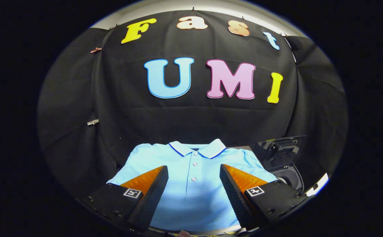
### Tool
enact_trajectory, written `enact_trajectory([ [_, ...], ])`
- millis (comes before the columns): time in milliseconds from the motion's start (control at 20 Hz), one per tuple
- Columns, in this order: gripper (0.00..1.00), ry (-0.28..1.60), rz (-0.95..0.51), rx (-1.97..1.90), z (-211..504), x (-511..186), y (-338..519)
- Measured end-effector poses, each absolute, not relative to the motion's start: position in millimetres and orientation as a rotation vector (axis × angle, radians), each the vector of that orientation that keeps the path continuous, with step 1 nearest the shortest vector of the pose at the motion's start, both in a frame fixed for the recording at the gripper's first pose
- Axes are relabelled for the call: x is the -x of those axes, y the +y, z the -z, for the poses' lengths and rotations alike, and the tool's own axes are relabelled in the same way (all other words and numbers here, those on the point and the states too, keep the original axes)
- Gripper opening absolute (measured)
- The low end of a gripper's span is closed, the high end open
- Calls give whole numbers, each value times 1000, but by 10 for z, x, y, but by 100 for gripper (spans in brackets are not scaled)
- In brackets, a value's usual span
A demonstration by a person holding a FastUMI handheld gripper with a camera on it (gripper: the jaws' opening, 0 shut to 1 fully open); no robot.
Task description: Put the clothes into the washing machine and then close the washing machine lid.
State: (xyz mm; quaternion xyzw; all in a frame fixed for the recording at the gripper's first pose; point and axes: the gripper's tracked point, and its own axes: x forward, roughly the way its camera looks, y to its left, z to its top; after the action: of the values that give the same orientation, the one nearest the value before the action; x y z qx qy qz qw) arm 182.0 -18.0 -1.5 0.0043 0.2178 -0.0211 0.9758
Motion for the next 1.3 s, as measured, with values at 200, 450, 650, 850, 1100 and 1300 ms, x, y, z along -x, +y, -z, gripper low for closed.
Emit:
enact_trajectory([
  [200,99,586,44,27,197,-2129,-233],
  [450,99,779,45,51,485,-2372,-286],
  [650,99,930,58,62,740,-2375,-342],
  [850,99,1061,45,24,989,-2291,-333],
  [1100,97,1134,88,-26,1013,-2321,-385],
  [1300,90,1159,84,-19,979,-2295,-398],
])
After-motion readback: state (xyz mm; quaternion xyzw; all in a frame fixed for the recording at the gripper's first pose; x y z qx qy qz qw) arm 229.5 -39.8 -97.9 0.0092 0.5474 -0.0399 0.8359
